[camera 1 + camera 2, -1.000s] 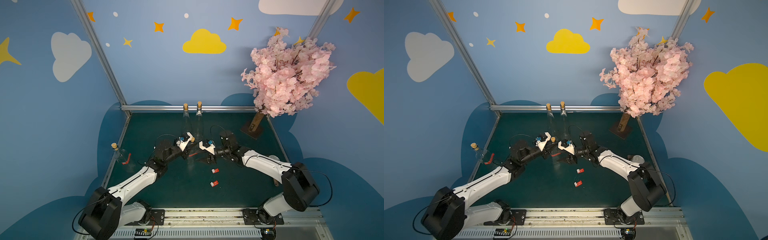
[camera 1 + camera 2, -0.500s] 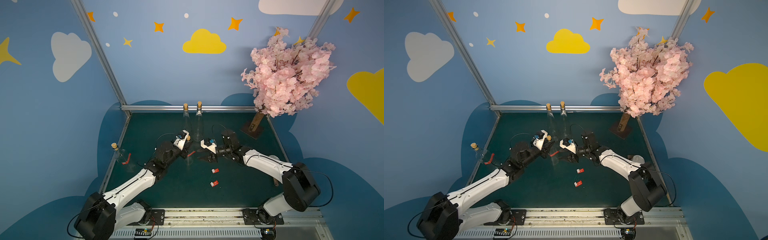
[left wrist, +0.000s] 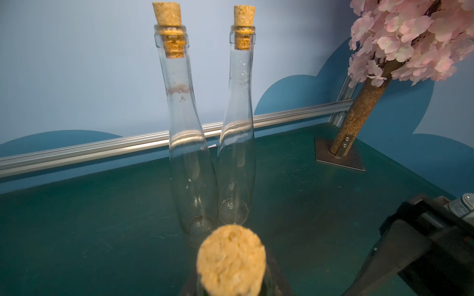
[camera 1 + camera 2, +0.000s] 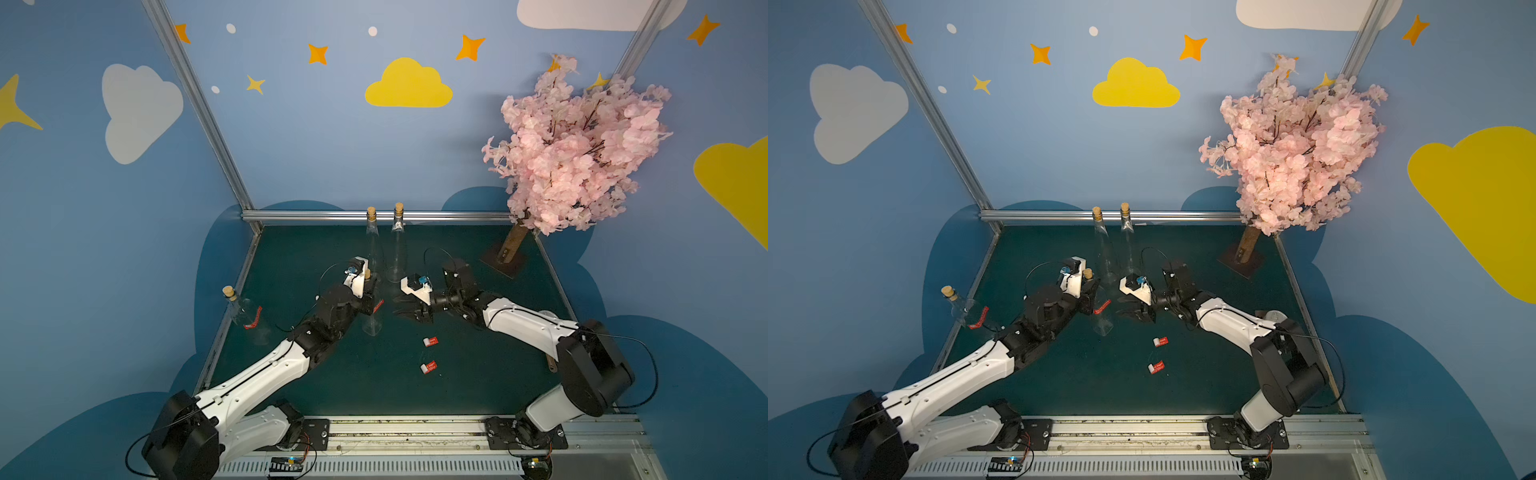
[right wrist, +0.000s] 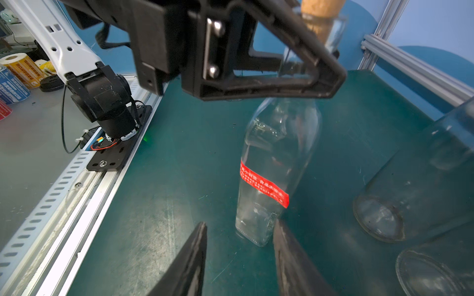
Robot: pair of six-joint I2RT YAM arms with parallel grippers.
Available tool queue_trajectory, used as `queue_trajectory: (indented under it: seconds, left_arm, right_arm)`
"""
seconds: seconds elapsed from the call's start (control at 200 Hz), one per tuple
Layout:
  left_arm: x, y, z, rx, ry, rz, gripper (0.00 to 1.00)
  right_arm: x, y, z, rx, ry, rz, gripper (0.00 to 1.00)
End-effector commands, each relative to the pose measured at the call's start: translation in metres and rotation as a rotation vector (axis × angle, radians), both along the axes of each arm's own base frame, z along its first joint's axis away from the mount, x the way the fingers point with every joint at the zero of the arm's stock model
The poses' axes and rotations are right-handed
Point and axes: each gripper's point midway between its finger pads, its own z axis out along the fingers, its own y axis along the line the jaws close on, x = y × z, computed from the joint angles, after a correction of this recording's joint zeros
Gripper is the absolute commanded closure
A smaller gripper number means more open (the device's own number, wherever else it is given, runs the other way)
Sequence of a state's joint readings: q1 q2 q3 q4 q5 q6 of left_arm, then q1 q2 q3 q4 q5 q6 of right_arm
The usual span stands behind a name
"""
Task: Remove the label from the bottle
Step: Hold the bottle at the center of the board, then tear open the label from the bottle.
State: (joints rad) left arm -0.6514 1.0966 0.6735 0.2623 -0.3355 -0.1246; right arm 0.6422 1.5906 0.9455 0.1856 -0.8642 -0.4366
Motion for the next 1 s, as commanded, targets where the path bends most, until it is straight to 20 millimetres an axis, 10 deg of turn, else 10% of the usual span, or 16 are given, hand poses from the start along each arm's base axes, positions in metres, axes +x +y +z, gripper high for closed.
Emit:
queue_trajectory:
  seconds: [0.0,0.996]
  left_arm:
    - [-0.004,0.005,0.019,-0.066,-0.051,0.021,0.97]
    - [-0.009,-0.002,-0.006,-0.037,-0.007,-0.023,0.97]
  right_arm:
    - [0.006,0.005,0.001,0.023,0.01,0.01,0.56]
    - [0.032,0.033,-0.016,0.09,0.001,0.047,0.6]
